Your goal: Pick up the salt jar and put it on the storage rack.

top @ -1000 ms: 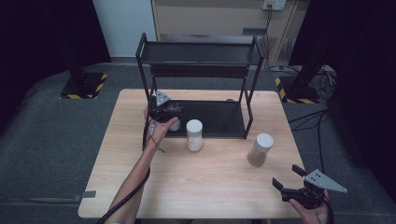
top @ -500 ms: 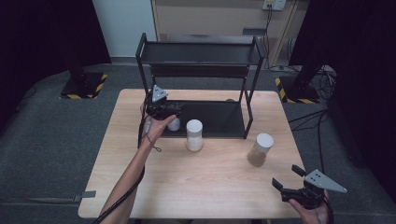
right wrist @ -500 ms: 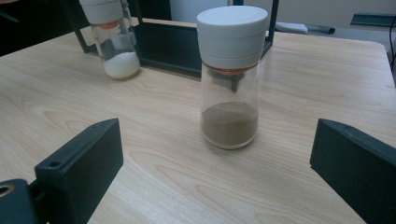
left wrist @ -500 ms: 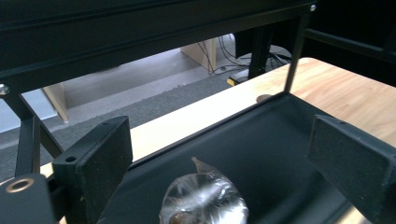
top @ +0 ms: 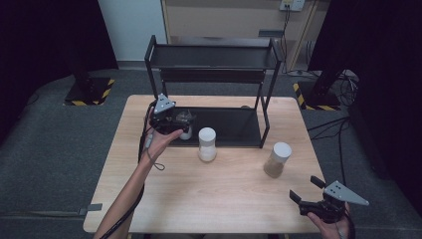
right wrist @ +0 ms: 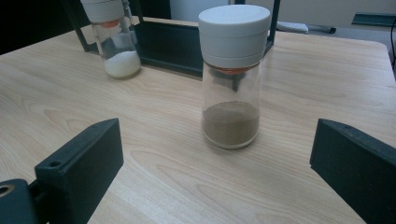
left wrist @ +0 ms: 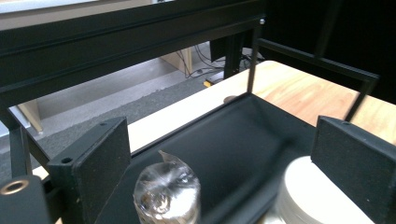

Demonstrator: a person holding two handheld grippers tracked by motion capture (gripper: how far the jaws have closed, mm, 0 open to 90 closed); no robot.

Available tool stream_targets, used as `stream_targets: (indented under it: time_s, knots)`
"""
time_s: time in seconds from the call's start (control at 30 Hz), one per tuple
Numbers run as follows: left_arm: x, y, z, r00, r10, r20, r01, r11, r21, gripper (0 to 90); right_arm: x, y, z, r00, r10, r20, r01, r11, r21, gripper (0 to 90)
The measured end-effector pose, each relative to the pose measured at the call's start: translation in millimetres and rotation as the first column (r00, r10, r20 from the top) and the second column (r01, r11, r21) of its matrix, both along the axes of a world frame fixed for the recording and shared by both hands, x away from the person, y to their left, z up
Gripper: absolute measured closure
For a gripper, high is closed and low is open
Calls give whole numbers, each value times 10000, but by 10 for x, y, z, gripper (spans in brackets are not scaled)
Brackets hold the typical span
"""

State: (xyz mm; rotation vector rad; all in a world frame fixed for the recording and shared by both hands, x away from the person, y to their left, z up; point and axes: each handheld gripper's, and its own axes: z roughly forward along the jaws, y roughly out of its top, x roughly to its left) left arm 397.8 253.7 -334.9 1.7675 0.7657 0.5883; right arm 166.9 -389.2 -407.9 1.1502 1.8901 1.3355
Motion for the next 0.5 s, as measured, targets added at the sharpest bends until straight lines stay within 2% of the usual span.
stream_targets:
  time_s: [0.2,0.5]
  knots:
    - [-158,88,6,9996,-279,91,280,9995,-116,34,4,3,1,10000,30,5,-30,10000,-42,27]
    - [-367,252,-21,9949,-1004,23,1004,9949,-61,28,4,4,2,10000,31,1,-31,10000,-50,27]
